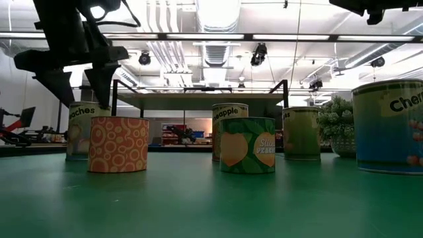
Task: Pick and place cans onto a shelf
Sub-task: Put the canned peaches on the shelf
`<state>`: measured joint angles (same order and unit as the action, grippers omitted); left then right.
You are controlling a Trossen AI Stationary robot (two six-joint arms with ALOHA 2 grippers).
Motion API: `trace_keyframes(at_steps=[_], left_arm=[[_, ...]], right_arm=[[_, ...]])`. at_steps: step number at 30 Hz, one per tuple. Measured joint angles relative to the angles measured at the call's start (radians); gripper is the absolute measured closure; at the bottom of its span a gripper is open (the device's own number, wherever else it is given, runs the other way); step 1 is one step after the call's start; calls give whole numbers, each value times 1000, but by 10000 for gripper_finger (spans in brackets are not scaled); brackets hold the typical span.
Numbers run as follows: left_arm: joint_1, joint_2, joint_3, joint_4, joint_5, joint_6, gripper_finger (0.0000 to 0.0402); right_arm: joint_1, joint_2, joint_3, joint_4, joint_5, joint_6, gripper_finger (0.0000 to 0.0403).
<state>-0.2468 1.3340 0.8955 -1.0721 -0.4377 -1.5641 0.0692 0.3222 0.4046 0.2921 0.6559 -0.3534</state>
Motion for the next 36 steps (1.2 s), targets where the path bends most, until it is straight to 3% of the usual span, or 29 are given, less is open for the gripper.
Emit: trace_keyframes(at_steps=[6, 11, 17, 23, 26, 31, 36], left_arm=[[0, 18, 1, 8, -8, -2, 100], [1, 8, 17, 8, 28, 11, 101], [0, 10, 216, -3, 62, 161, 96], [14, 53, 480, -6, -90, 375, 96], [56, 75, 583, -26, -103, 501, 95], [159, 108, 676, -76, -130, 653, 95], [278, 123, 684, -84, -120, 759, 95]], right_arm=[[0, 0, 0, 0, 0, 0, 394], [0, 0, 0, 0, 0, 1, 394], [0, 0, 0, -3, 0, 1, 394], [0, 0, 0, -1, 0, -14, 394], [0, 0, 0, 5, 0, -13, 394], [0, 0, 0, 5, 0, -13, 394], [0, 0, 0, 4, 0, -11, 394]])
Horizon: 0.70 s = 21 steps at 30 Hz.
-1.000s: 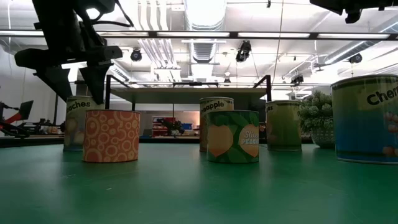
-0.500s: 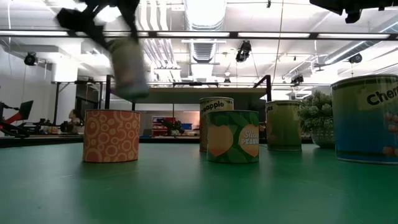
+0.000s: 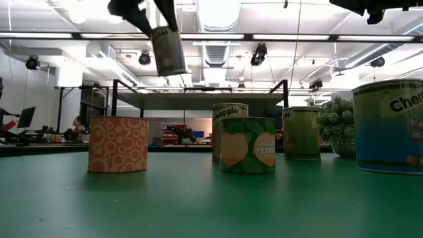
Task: Pick and place cans onto a shelf
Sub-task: Put the canned peaches on the shelf
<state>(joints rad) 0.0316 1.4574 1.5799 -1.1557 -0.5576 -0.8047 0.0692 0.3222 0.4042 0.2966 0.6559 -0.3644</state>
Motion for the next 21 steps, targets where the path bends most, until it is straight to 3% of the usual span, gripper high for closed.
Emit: trace_keyframes(at_steps=[10, 21], left_arm=[[199, -1, 0, -48, 34, 66, 95], [227, 50, -3, -36, 153, 90, 90]], right_arm=[[0, 0, 0, -9, 0, 14, 394], [0, 0, 0, -10, 0, -2, 394]])
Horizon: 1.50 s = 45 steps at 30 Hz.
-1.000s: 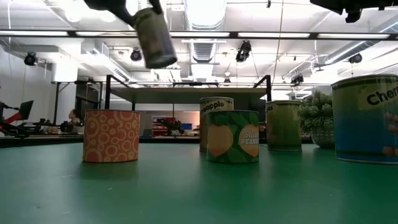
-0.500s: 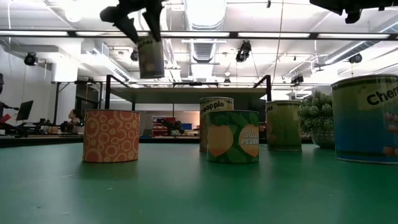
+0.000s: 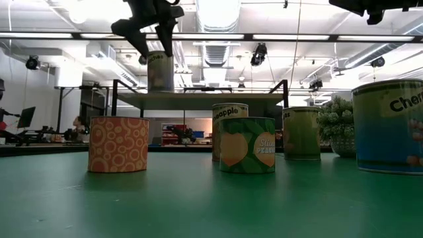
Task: Pick and place cans onto a shelf
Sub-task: Put the canned peaches on the shelf
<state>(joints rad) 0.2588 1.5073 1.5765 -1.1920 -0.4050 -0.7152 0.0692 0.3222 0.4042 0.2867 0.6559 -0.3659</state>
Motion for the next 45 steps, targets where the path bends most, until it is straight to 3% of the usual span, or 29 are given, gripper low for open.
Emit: trace_keyframes(at_steps=[8, 19, 32, 37, 45], left_arm=[[4, 18, 0, 3, -1, -3, 65], [4, 13, 19, 32, -5, 52, 62], [-31, 10, 188, -50, 8, 257, 76], [-29, 10, 138, -67, 48, 296, 126], [-3, 11, 78, -39, 36, 300, 309]], right_arm=[[0, 0, 0, 0, 0, -7, 394], [0, 0, 0, 1, 0, -12, 394], [0, 0, 0, 1, 0, -9, 394], [0, 0, 0, 1, 0, -10, 394], [0, 0, 0, 1, 0, -12, 394]])
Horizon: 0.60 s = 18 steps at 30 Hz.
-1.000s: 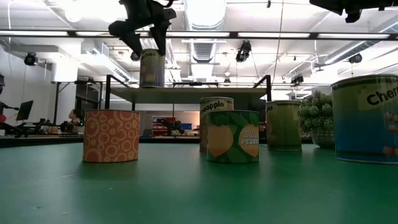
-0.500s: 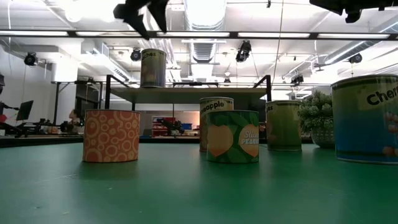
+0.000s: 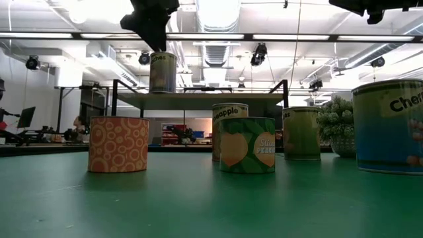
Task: Pick and place cans onto a shelf
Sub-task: Put the canned peaches on the shelf
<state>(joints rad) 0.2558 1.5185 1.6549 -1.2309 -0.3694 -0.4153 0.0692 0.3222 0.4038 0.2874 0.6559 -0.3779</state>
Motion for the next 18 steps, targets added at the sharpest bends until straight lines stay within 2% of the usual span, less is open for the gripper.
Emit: trace_keyframes(at_steps=[3, 5, 10, 18], left_arm=[[0, 0, -2, 11, -42, 0, 375], [0, 0, -2, 25, -64, -1, 394], [0, 0, -3, 46, -67, -4, 383], [-2, 0, -83, 89, -73, -26, 400]], right_arm=[[0, 0, 0, 0, 0, 0, 394], [0, 0, 0, 0, 0, 0, 394], [0, 0, 0, 0, 0, 0, 394], [0, 0, 0, -1, 0, -8, 394]])
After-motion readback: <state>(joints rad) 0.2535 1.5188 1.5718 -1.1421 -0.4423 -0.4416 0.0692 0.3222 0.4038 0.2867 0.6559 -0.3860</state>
